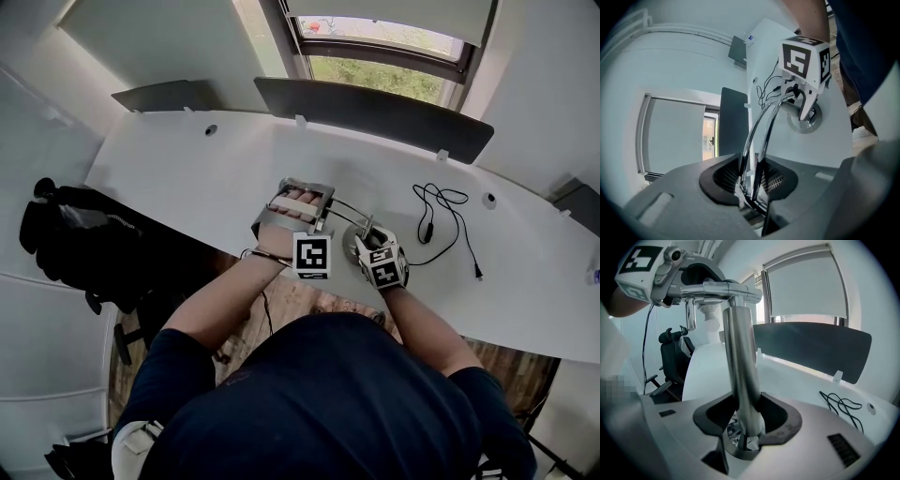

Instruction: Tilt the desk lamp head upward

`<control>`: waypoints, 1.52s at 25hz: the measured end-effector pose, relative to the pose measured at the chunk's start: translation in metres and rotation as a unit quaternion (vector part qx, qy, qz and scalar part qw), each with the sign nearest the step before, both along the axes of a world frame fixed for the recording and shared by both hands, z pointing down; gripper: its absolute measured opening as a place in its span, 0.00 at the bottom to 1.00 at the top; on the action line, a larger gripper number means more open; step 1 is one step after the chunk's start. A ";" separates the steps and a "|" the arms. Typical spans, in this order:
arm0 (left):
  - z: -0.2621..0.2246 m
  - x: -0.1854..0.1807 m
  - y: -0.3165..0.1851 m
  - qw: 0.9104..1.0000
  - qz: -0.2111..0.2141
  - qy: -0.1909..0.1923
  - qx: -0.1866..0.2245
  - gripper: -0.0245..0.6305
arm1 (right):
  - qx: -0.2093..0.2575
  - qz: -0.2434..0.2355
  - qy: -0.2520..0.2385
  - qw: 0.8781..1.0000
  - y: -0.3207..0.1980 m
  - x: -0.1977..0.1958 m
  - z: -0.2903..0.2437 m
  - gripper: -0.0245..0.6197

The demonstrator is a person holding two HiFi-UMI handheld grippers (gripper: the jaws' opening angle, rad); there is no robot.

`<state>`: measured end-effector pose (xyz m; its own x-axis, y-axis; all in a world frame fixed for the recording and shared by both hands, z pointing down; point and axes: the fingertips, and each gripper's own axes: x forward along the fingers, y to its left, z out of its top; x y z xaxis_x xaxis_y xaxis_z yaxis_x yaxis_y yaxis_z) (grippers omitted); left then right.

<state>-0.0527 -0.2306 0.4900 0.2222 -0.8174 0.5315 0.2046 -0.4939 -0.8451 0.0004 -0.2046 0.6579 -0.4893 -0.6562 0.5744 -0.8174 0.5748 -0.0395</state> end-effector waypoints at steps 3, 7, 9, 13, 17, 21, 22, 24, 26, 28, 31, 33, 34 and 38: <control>0.001 0.001 0.001 1.000 -0.009 -0.020 -0.008 0.19 | 0.000 0.003 0.001 1.000 0.001 0.001 0.001 0.30; -0.004 0.004 0.002 0.999 -0.003 -0.048 0.003 0.19 | -0.001 0.005 0.004 1.000 0.002 0.001 0.001 0.30; -0.007 0.006 0.003 0.998 -0.001 -0.066 0.009 0.19 | 0.000 0.007 0.007 1.000 0.002 0.000 0.001 0.30; -0.010 0.008 0.005 0.995 -0.001 -0.103 0.001 0.19 | 0.003 0.014 0.007 1.000 0.002 -0.001 0.000 0.30; -0.010 0.009 0.008 0.991 0.004 -0.135 -0.009 0.19 | 0.003 0.017 0.009 1.000 0.002 -0.002 0.000 0.30; -0.011 0.013 0.012 0.987 0.015 -0.159 -0.012 0.19 | 0.003 0.021 0.010 1.000 0.003 -0.002 0.000 0.30; -0.011 0.014 0.012 0.987 0.016 -0.161 -0.012 0.19 | 0.002 0.022 0.010 1.000 0.003 -0.002 0.001 0.30; -0.010 0.012 0.011 0.986 0.016 -0.163 -0.014 0.19 | 0.002 0.018 0.010 1.000 0.003 -0.003 0.002 0.30; -0.009 0.011 0.011 0.987 0.013 -0.159 -0.011 0.19 | 0.004 0.011 0.013 1.000 0.003 -0.003 0.002 0.30; -0.009 0.011 0.010 0.988 0.013 -0.153 -0.002 0.19 | 0.006 0.007 0.018 1.000 0.003 -0.002 0.000 0.30; -0.010 0.012 0.008 0.989 0.011 -0.144 0.006 0.19 | 0.005 0.003 0.028 1.000 0.002 -0.002 0.000 0.30; -0.012 0.011 0.007 0.990 0.010 -0.138 0.011 0.22 | 0.002 -0.003 0.032 0.999 0.002 -0.002 0.002 0.31; -0.014 0.010 0.007 0.991 0.009 -0.136 0.016 0.23 | 0.000 -0.005 0.034 0.999 0.002 -0.002 0.002 0.31; -0.023 0.002 0.010 0.990 0.007 -0.135 0.028 0.29 | -0.004 -0.008 0.046 0.999 0.007 -0.002 -0.001 0.31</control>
<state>-0.0508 -0.2202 0.4666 0.0889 -0.8454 0.5267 0.4340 -0.4430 -0.7844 -0.0014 -0.1978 0.6565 -0.4451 -0.6434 0.6228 -0.8080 0.5883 0.0303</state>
